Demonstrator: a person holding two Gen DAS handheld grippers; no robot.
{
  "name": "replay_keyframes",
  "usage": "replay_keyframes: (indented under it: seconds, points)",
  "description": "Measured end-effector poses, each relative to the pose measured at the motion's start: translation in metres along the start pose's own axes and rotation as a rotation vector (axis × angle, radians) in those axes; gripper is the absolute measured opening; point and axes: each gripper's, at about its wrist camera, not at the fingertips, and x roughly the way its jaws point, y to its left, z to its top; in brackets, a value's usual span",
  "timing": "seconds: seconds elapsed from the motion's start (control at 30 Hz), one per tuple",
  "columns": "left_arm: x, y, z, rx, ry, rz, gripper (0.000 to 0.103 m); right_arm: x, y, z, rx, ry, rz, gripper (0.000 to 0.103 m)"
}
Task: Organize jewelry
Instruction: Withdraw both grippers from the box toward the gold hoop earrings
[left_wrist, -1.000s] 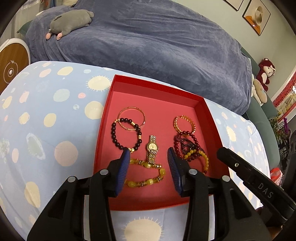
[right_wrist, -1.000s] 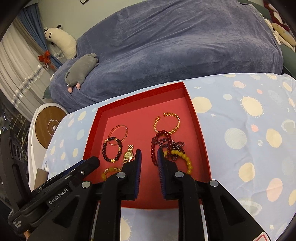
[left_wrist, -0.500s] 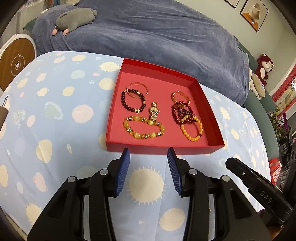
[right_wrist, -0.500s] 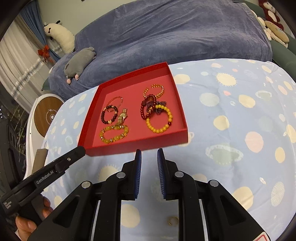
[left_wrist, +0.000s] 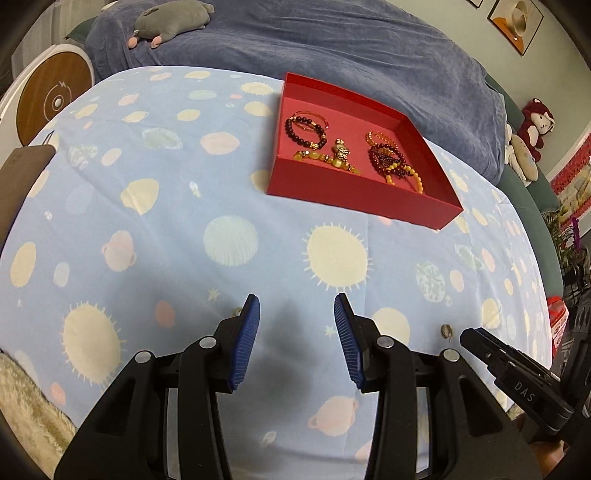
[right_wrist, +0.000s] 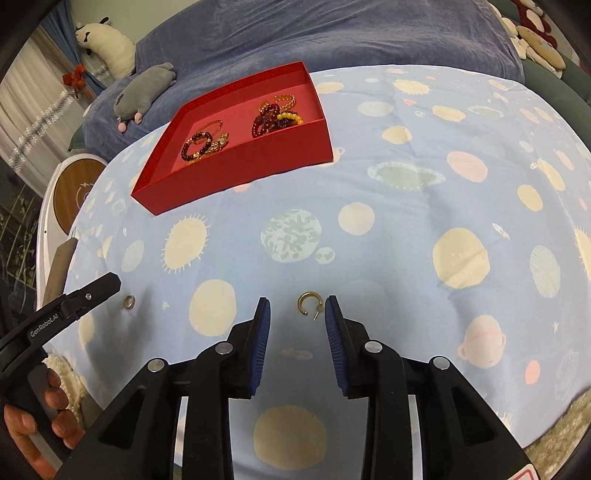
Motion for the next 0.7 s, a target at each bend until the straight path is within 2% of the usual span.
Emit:
replay_keyframes:
  seconds: [0.3,0.7]
  points:
    - [-0.008,0.016,-0.023,-0.009,0.014,0.026,0.04,0.01,0.003,-0.001,-0.011,0.005,-0.034,0.03]
    - [-0.009,0.018,-0.026,-0.009,0.014,0.038,0.04,0.02,0.009,0.0,-0.019,0.019,-0.049,0.03]
